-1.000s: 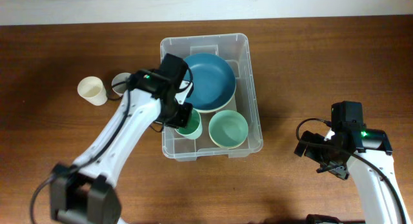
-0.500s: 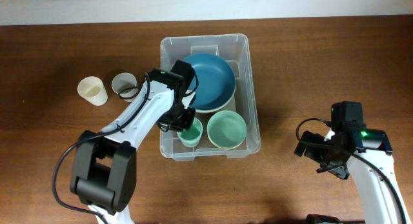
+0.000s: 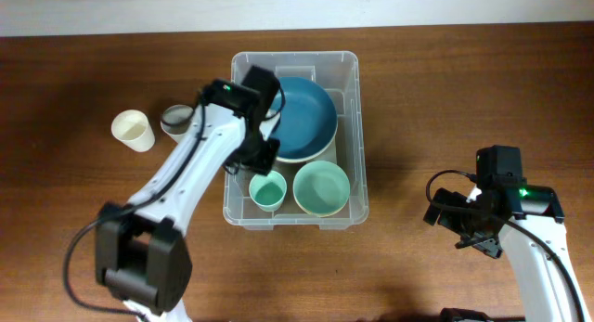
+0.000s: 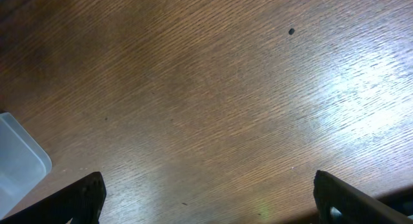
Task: Pack container
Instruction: 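Place the green cup into the container beside the green bowl, then move the left gripper to the grey cup and grasp it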
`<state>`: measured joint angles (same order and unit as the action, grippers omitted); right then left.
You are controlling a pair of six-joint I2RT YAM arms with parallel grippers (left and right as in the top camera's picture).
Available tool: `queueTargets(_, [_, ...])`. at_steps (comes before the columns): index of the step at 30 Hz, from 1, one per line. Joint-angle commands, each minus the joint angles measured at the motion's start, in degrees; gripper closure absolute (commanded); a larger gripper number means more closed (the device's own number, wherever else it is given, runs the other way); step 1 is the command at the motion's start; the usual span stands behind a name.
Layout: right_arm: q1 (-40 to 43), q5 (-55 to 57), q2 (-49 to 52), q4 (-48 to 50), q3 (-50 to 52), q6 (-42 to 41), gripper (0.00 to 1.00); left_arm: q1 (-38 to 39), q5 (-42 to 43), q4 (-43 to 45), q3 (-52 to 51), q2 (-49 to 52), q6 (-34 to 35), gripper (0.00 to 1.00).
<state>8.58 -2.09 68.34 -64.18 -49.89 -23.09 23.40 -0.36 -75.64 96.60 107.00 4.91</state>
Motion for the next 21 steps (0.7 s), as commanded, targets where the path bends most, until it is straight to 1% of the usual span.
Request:
queueTargets(1, [-0.17, 1.33, -0.04, 0.15, 0.17, 0.39, 0.01, -1.11, -10.91, 0.20, 7.02, -7.28, -0.70, 0.40])
queueTargets(2, [-0.17, 1.31, -0.04, 0.15, 0.17, 0.66, 0.01, -2.54, -12.98, 1.09, 8.04, -8.15, -0.70, 0.38])
queueTargets(3, [-0.17, 1.31, -0.04, 0.15, 0.17, 0.76, 0.01, -3.21, -13.25, 1.49, 8.22, -8.37, -0.70, 0.37])
queueTargets(4, [-0.17, 1.31, -0.04, 0.15, 0.17, 0.81, 0.01, -5.62, -12.92, 2.78, 8.26, -8.72, -0.70, 0.35])
queueTargets(6, [-0.17, 1.31, -0.04, 0.15, 0.17, 0.81, 0.01, -10.49, -12.44, 4.39, 8.24, -8.28, -0.70, 0.35])
queueTargets(10, [-0.17, 1.31, -0.04, 0.39, 0.17, 0.81, 0.01, -18.03, -7.39, 8.46, 8.24, -5.09, -1.22, 0.34])
queueTargets(11, [-0.17, 1.29, -0.04, 0.52, 0.17, 0.81, 0.01, -19.52, -5.01, 10.12, 8.24, -3.39, -3.13, 0.34])
queueTargets(13, [-0.17, 1.29, -0.04, 0.57, 0.17, 0.81, 0.01, -20.57, -2.91, 11.89, 8.24, -0.98, -5.46, 0.34])
queueTargets(16, [-0.17, 1.31, -0.04, 0.57, 0.17, 0.81, 0.01, -20.96, -2.82, 13.38, 8.24, 3.10, -7.89, 0.34])
queueTargets(21, [-0.17, 1.29, -0.04, 0.57, 0.17, 0.81, 0.01, -20.94, -2.34, 14.16, 8.24, 12.07, -8.48, 0.33])
